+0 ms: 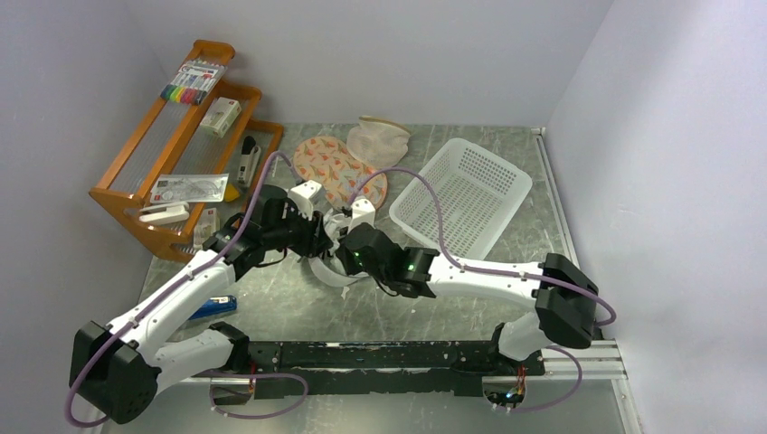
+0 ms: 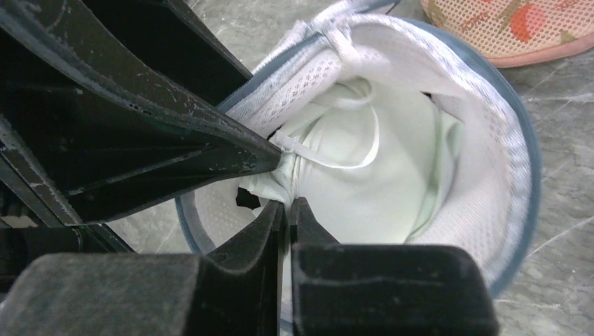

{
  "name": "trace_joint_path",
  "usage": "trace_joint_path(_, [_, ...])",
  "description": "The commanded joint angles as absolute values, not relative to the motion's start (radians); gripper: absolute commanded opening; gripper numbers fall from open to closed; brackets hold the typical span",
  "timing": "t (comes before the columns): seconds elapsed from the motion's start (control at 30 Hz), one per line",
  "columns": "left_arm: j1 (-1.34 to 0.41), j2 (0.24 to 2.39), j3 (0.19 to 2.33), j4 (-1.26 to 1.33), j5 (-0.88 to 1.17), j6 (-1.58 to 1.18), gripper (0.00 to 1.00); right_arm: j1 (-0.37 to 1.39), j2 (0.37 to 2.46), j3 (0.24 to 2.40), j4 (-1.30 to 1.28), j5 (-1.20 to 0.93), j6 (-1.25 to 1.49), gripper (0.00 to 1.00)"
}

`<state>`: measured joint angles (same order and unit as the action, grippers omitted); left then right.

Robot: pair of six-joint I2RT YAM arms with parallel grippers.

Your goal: Unzip the laundry bag and remove the bra

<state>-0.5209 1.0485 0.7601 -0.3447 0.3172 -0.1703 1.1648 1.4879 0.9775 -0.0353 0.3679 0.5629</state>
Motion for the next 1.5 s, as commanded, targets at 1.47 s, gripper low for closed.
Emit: trace_joint_path(1.47, [-0.523,0.644,0.716,-0.255,0.214,-0.143,0.83,1.156,1.152,0.987,0.149,0.331,0.376,0.02])
